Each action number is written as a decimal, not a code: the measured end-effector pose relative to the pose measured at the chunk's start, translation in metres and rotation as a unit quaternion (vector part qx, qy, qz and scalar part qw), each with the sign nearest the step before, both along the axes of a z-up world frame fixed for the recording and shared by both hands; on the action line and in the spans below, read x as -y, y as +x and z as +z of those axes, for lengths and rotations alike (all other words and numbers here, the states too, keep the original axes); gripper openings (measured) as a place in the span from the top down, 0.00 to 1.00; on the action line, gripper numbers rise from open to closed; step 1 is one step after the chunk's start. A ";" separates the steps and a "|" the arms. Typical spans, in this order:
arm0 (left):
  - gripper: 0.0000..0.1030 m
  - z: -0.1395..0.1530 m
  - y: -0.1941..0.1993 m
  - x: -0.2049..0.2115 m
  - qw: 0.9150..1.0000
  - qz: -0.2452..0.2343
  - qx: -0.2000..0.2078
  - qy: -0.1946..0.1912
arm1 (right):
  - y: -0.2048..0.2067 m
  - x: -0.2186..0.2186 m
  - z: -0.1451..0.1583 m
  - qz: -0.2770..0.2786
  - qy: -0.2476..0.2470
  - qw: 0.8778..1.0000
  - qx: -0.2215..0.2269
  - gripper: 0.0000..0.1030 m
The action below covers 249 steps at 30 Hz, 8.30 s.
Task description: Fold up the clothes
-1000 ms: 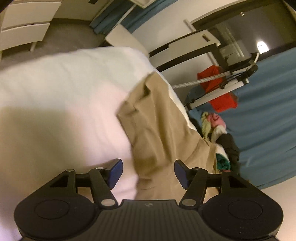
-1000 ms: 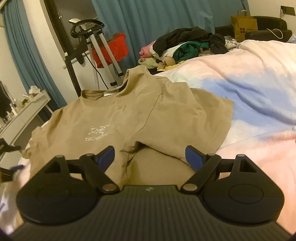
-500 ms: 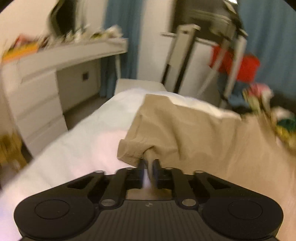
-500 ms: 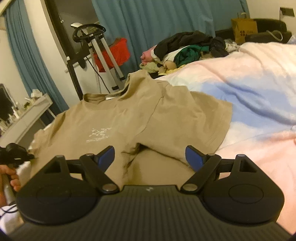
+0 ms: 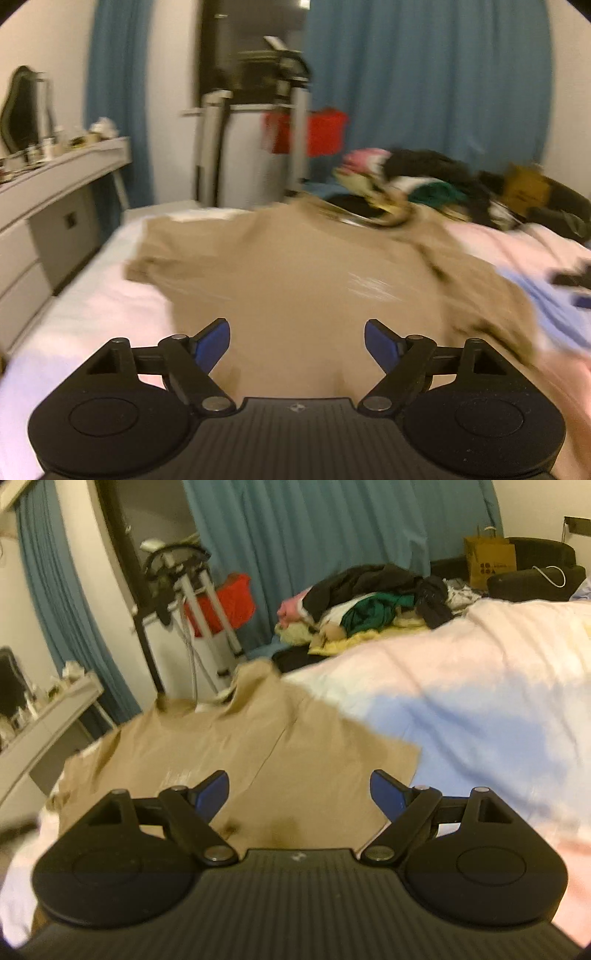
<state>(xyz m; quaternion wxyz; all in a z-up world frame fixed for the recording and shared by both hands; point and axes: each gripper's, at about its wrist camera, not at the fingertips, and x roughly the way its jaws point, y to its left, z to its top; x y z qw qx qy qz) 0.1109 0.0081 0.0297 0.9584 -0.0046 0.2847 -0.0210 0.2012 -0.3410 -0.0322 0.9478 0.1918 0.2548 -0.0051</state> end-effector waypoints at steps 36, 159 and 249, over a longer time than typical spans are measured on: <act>0.21 -0.086 0.041 0.011 0.996 -0.040 -0.016 -0.074 | 0.220 0.052 -0.005 -0.078 -0.289 0.953 -0.036 0.93; 0.13 -0.075 0.051 -0.036 0.988 0.002 -0.068 -0.139 | 0.189 0.062 -0.028 -0.109 0.084 0.989 0.062 0.88; 0.98 -0.091 -0.057 0.011 0.880 -0.197 -0.329 -0.280 | -0.118 -0.016 0.001 0.008 0.103 0.994 -0.021 0.12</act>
